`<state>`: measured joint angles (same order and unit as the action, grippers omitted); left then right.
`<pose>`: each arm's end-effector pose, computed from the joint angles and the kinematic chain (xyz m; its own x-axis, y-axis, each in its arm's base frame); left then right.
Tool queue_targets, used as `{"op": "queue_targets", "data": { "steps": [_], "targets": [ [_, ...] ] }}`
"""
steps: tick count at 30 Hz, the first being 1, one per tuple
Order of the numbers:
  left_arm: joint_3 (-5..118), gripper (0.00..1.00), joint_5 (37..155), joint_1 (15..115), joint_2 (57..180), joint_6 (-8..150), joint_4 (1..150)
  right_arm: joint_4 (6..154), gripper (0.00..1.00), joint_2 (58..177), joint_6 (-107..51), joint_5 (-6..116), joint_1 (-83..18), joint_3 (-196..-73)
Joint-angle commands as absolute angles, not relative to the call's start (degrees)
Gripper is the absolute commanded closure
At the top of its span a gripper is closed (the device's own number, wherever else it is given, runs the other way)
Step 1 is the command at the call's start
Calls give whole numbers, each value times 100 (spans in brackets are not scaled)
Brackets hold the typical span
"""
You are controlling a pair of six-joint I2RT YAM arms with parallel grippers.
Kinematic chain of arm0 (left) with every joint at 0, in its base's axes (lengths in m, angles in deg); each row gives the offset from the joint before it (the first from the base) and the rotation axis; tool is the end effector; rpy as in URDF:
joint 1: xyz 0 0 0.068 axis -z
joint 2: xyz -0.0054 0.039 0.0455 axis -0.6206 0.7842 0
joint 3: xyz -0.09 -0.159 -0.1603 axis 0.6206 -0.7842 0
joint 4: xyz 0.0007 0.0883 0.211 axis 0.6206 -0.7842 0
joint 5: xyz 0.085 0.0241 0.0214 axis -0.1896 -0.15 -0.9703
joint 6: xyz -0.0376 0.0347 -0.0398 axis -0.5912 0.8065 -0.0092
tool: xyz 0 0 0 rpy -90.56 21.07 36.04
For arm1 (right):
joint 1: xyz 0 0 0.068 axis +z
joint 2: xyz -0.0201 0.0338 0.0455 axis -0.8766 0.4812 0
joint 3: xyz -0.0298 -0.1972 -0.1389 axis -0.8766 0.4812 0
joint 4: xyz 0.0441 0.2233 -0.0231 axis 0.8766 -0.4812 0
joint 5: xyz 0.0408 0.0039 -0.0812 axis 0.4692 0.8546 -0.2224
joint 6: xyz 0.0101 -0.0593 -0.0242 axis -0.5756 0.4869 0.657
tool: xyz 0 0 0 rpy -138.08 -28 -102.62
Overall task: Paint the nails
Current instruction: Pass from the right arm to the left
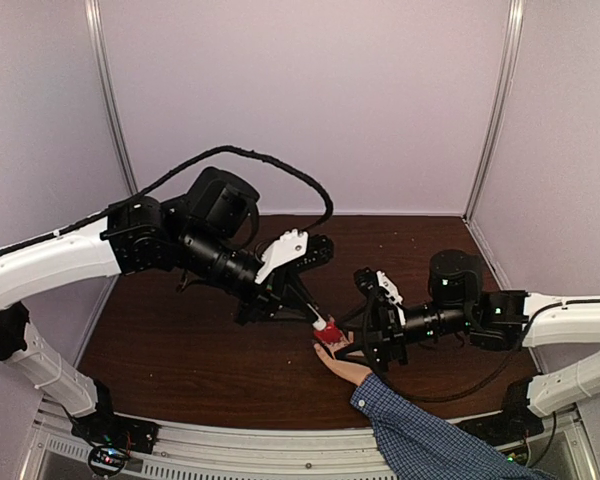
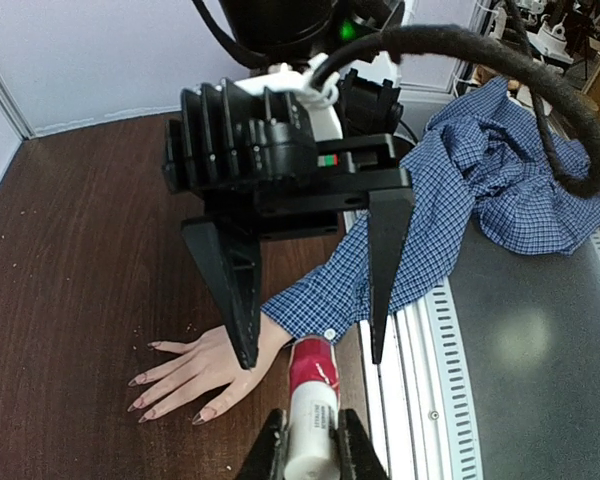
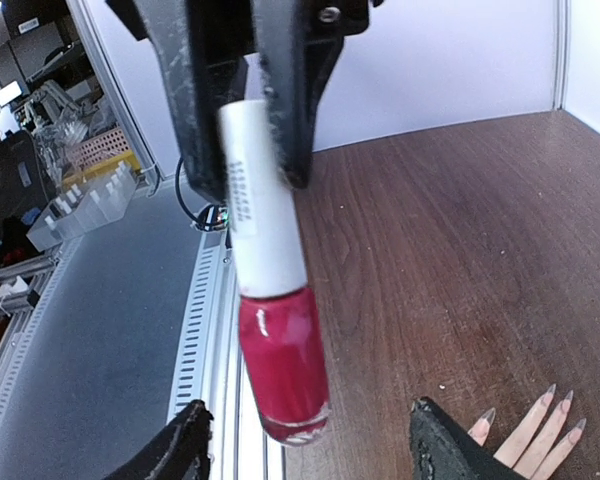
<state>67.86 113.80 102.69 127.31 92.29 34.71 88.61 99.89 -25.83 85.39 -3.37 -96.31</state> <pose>0.1092 -0.2782 0.3301 -0.1112 0.5697 -0.8143 0.9896 -0.0117 -0.1433 0.1009 0.2188 0.2503 -0.2386 -0.2639 -0.9346 -0.9639 -0.0526 0.2610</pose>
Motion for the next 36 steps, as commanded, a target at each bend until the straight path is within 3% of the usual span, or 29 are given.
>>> {"op": "queue_targets", "data": {
  "steps": [1,5,22,28,33,36],
  "targets": [
    [6758,100,11482,10233,12686,8953,3946,9119,38,10088,-2509,8500,-162,-9906],
    [6657,100,11484,10234,12624,8941,4066,9096,48,10122,-2442,8514,-59,-9958],
    [6612,100,11547,10232,12660,8995,4123,8969,76,10208,-2362,8535,48,-10082],
    [6610,100,11646,10234,12660,8967,4150,8841,91,10242,-2362,8477,46,-10189],
    [6511,60,11656,10206,12495,9015,4206,8817,95,10199,-2320,8396,46,-10201],
    [6214,49,11966,10075,12245,8956,4536,8770,97,10114,-2282,8366,46,-10223]
  ]
}}
